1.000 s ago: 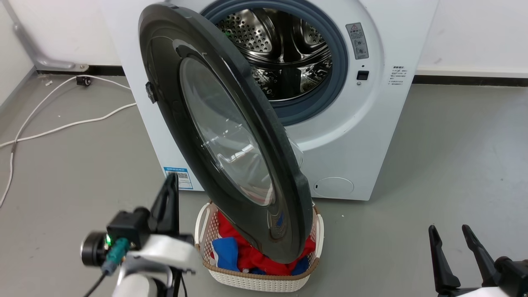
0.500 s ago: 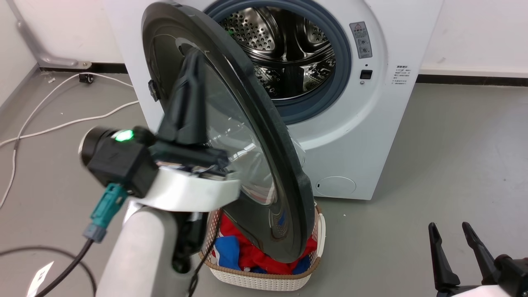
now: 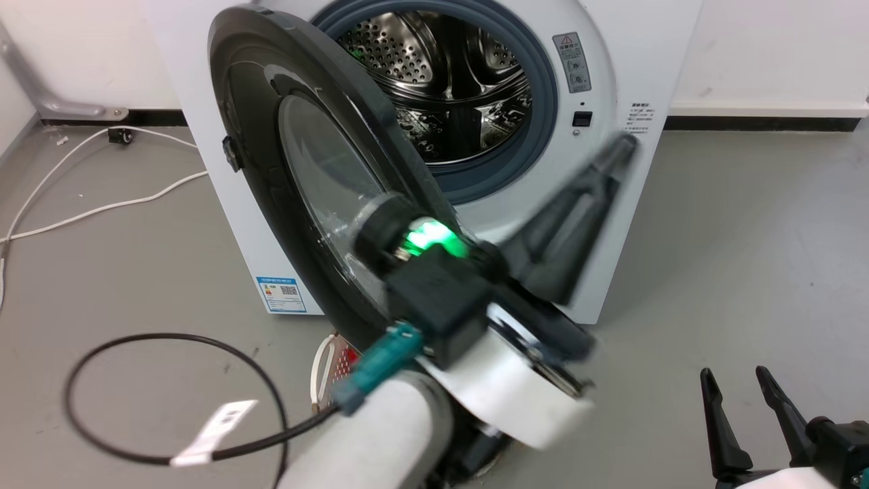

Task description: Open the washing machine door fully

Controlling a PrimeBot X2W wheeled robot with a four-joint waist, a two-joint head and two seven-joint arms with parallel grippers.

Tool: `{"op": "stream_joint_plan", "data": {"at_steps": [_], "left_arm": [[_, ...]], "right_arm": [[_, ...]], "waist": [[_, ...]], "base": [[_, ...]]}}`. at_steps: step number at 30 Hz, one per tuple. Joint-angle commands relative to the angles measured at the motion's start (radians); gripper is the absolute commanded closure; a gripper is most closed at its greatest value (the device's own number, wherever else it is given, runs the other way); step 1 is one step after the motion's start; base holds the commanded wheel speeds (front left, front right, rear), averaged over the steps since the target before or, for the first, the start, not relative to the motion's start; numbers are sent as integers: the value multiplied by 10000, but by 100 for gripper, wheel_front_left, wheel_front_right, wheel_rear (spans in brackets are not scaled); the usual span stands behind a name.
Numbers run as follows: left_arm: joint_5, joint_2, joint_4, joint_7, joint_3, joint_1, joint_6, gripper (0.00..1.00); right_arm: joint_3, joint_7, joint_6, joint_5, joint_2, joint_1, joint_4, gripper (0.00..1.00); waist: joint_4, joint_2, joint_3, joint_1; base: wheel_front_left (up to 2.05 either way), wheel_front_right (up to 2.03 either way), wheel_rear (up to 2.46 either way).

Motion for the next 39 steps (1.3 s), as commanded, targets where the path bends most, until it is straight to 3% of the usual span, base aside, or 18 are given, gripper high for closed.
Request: {"op": "stream_joint_plan", "data": {"at_steps": [1, 11, 16, 29, 39], "left_arm": [[-270, -4, 104, 104, -343, -100, 77, 100], [-1306, -7, 1582, 1405, -2388, 714, 19, 100], [-1449, 140, 2231, 1649, -2785, 1312, 128, 100], [-1638, 320, 3882, 1216, -2036, 1378, 904, 100], [-1802, 396, 4464, 925, -1638, 1297, 1116, 100]], "right_arm": [[-14, 38, 1, 19, 14, -79, -29, 0], [-91, 124, 1, 162, 15, -65, 124, 0], [-105, 118, 1, 264, 15, -135, 227, 0], [-42, -168, 1, 390, 13, -508, 568, 0], [-87, -266, 1, 499, 13, -658, 828, 0]], "waist": [[-19, 0, 26, 0], [-4, 0, 239, 0], [47, 0, 425, 0], [76, 0, 977, 0], [32, 0, 1094, 0]], "base": [[0, 0, 0], [0, 0, 0], [0, 0, 0], [0, 0, 0], [0, 0, 0]]}}
